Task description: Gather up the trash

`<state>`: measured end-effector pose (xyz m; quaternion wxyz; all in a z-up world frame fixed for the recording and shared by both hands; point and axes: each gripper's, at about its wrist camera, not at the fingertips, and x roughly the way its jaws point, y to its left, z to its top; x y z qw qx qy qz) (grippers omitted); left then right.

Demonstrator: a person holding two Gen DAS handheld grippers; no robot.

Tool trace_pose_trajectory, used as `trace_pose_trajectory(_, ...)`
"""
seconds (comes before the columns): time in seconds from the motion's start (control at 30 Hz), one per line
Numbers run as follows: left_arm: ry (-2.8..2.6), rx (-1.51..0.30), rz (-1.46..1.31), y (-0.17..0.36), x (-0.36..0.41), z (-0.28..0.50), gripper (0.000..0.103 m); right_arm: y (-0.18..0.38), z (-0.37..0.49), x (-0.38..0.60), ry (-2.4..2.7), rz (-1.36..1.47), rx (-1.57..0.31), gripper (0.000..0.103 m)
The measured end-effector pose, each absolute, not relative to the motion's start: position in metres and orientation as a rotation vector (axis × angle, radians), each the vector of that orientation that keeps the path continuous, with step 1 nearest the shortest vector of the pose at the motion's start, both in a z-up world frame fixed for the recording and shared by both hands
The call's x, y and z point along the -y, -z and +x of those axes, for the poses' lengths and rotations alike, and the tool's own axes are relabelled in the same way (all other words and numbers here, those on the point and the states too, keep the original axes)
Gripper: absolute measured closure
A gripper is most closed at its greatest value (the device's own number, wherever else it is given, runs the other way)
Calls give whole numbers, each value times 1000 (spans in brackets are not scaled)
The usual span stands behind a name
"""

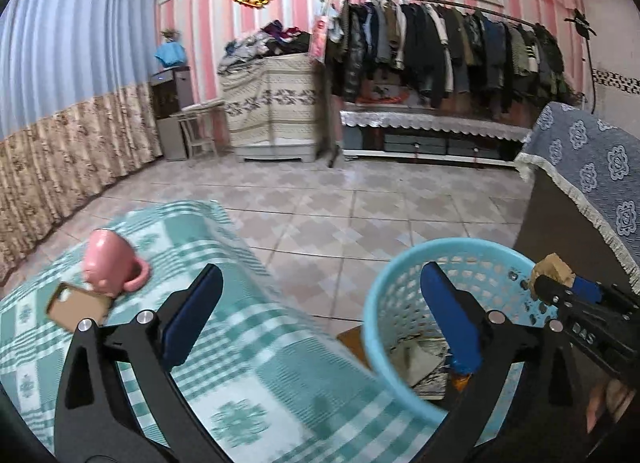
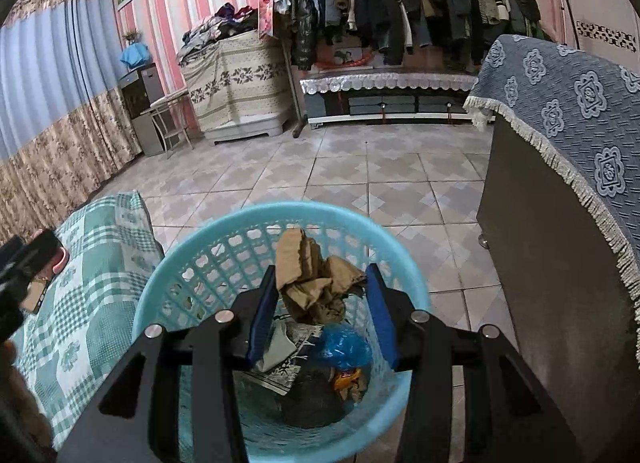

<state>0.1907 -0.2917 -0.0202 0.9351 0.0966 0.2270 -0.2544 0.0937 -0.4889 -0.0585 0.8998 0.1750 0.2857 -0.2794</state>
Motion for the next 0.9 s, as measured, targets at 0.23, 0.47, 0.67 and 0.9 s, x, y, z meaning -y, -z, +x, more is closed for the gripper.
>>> trace_pose_trajectory(0.23, 427, -468, 158, 8, 247, 187, 5, 64, 108, 484, 539, 351, -628, 32)
trace_pose_trajectory(0.47, 341, -458, 131, -10, 200, 170, 5, 56, 102, 472, 522, 316, -593, 15)
trace_pose_trajectory(0.67, 281, -429, 150, -25, 162, 136, 5, 44, 91, 452, 499, 273, -551, 5)
trace_pose_trajectory(0.9, 236, -422, 104, -31, 120, 101, 5, 19, 62, 409, 393, 254, -495, 5)
